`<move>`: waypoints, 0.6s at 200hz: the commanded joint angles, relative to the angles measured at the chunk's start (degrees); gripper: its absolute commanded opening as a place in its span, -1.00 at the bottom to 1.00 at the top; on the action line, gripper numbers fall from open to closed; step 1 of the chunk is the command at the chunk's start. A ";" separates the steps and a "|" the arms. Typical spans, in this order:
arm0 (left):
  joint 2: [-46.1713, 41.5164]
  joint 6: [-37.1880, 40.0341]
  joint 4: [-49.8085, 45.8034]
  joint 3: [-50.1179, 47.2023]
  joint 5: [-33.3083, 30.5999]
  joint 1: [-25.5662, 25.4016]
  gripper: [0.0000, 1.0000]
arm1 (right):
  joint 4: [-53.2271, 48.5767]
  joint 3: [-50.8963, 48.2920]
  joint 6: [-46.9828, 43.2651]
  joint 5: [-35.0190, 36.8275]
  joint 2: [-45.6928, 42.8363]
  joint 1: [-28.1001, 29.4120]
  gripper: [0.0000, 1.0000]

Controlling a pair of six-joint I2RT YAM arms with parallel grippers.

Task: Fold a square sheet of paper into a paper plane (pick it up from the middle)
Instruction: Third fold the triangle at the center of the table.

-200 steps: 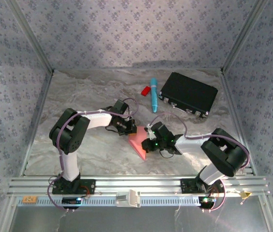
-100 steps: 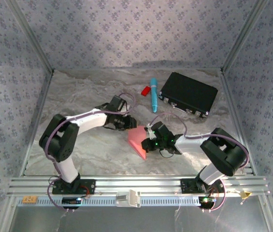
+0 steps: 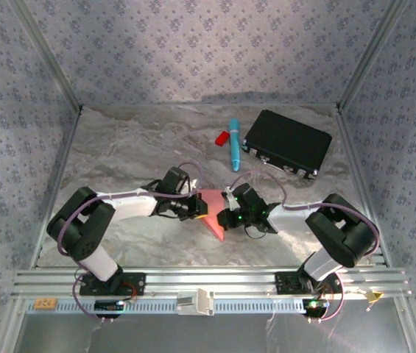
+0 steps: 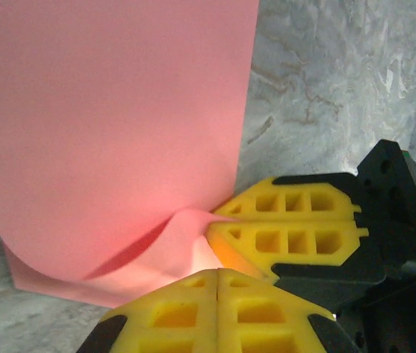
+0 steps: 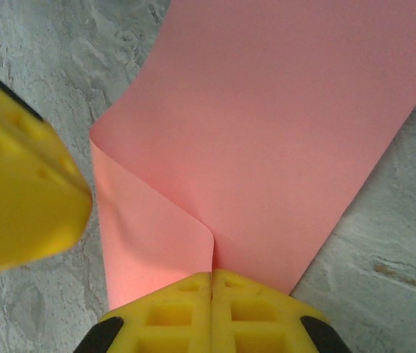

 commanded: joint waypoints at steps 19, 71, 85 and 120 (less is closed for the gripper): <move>-1.30 -4.48 8.17 -2.55 1.67 -1.13 -0.93 | -2.56 -0.34 -0.64 0.55 0.92 -0.54 -0.94; 0.34 -3.58 9.43 -3.88 1.27 -1.54 -0.92 | -2.39 -0.85 -0.30 0.64 0.62 -0.60 -0.94; 0.80 -3.62 9.87 -4.07 1.25 -1.74 -0.92 | -2.31 -0.92 -0.28 0.64 0.65 -0.57 -0.94; 1.63 -3.34 10.24 -4.25 0.89 -1.94 -0.92 | -1.97 -1.13 -0.02 0.60 0.61 -0.56 -0.94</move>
